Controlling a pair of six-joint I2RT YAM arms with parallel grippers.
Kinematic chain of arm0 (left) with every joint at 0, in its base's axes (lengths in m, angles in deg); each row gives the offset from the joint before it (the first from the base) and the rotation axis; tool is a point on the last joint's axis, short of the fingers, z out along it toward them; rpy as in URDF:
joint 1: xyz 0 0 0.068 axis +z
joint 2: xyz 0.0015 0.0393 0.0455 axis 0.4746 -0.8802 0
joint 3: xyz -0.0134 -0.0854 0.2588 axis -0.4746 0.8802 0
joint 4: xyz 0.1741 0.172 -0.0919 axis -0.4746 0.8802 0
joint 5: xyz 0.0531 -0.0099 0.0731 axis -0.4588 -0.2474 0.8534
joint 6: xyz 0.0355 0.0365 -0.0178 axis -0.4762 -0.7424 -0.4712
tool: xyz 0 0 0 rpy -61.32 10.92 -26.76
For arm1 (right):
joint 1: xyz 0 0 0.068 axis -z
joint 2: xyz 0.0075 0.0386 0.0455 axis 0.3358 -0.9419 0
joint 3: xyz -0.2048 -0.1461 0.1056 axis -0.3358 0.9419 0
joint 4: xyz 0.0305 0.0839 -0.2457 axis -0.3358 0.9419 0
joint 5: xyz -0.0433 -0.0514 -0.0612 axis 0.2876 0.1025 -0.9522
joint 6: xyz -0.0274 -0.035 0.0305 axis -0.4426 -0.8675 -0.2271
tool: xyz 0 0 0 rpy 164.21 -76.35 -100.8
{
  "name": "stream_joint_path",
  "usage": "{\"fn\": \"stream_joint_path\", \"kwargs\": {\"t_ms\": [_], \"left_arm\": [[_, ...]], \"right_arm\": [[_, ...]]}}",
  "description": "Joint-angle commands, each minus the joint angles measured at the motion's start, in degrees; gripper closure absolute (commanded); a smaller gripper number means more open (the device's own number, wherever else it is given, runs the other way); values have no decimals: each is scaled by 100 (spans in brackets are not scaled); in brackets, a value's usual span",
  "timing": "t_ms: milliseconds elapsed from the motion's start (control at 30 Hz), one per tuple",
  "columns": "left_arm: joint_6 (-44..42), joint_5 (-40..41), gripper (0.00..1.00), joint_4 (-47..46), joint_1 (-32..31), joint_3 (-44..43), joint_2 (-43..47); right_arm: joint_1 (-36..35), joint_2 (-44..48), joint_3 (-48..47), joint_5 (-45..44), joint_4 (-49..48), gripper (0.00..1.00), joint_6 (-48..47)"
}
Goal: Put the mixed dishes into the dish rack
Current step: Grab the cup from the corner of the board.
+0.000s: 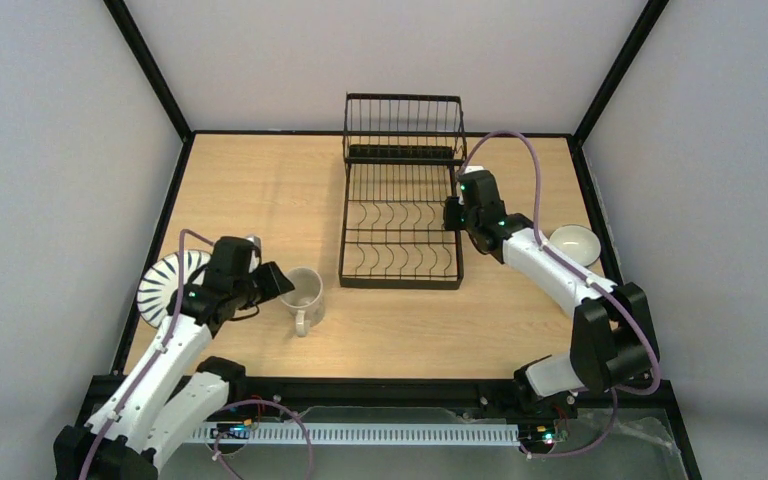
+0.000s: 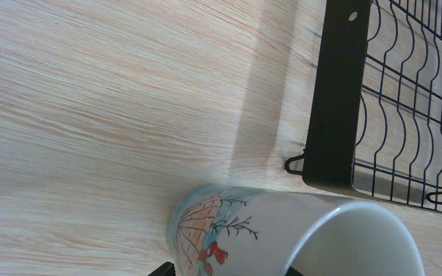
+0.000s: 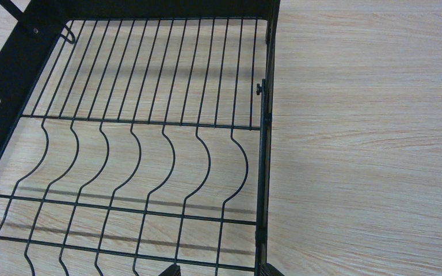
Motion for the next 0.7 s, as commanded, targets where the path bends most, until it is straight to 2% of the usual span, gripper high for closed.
{"fn": "stream_joint_path", "kwargs": {"t_ms": [0, 167, 267, 333, 400, 567, 667], "left_arm": [[-59, 130, 1, -349, -133, 88, -211], [64, 213, 1, -600, -335, 158, -537], [97, 146, 9, -760, -369, 202, -703], [88, 72, 19, -821, -372, 198, -858], [69, 14, 34, -855, -388, 185, -973], [136, 82, 76, -855, -424, 222, -950], [156, 54, 93, -837, -441, 217, -971]], "right_arm": [[-40, -120, -150, 25, 6, 21, 62], [-40, -206, -232, 15, 9, 21, 23], [-40, -255, -290, 28, 5, 21, 5], [-40, -283, -316, 44, -8, 21, 5], [-40, -305, -327, 74, -28, 21, 5], [-40, -402, -396, 104, 8, 21, -5], [-48, -395, -407, 106, 19, 21, -1]]}}
